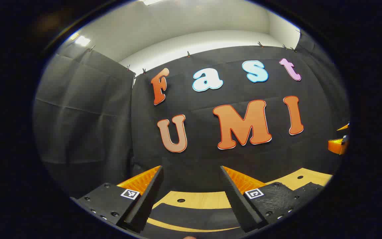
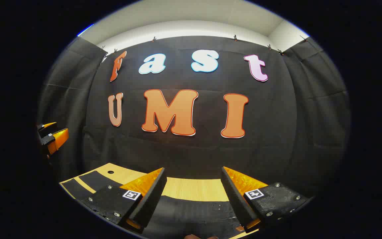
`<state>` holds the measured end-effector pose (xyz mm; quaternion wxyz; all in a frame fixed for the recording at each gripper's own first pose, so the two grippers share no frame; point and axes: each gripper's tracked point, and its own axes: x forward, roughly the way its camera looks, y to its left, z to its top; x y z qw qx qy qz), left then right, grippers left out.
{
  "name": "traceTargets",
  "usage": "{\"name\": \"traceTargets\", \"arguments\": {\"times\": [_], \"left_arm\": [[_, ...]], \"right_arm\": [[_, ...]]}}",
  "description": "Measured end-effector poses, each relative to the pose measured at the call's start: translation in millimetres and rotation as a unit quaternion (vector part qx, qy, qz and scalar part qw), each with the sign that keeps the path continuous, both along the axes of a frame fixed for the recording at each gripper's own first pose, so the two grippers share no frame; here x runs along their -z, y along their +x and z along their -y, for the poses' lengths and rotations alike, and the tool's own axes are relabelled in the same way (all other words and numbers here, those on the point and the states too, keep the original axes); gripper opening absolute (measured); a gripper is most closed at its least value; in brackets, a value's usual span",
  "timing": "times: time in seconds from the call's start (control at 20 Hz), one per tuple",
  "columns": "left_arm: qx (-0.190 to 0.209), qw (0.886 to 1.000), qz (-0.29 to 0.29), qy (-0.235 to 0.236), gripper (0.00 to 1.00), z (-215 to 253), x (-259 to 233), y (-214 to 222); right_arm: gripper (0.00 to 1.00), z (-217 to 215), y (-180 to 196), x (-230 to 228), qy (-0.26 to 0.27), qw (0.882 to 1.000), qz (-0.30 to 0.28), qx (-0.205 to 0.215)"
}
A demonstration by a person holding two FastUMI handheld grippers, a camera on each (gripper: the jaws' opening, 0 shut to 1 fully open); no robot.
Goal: Grasp the waist and the cuffs of the jeans and fold them to make the two legs overlap; first hold the waist and fold one-third of the jeans toward the cuffs, then hold the cuffs and fold the remaining one-third in the same direction to finish folding.
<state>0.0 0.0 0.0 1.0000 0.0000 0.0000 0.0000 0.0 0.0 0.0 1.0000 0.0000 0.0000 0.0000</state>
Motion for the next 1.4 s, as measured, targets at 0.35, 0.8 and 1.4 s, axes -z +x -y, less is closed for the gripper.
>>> {"name": "traceTargets", "arguments": {"times": [0.35,0.8,1.4], "left_arm": [[0.006,1.0,-0.014,-0.01,1.0,-30.5,21.3,13.7],[-0.038,0.999,-0.028,-0.004,1.0,-63.5,37.6,17.7],[-0.074,0.972,-0.206,-0.088,1.0,-61.8,139.5,18.6]], "right_arm": [[0.98,-36.6,14.2,8.1,0.011,1.0,-0.03,-0.001],[1.0,-31.2,26.3,14.1,-0.002,1.0,-0.031,0.002],[0.98,59.0,29.5,119.4,0.089,0.978,-0.181,0.059]]}}
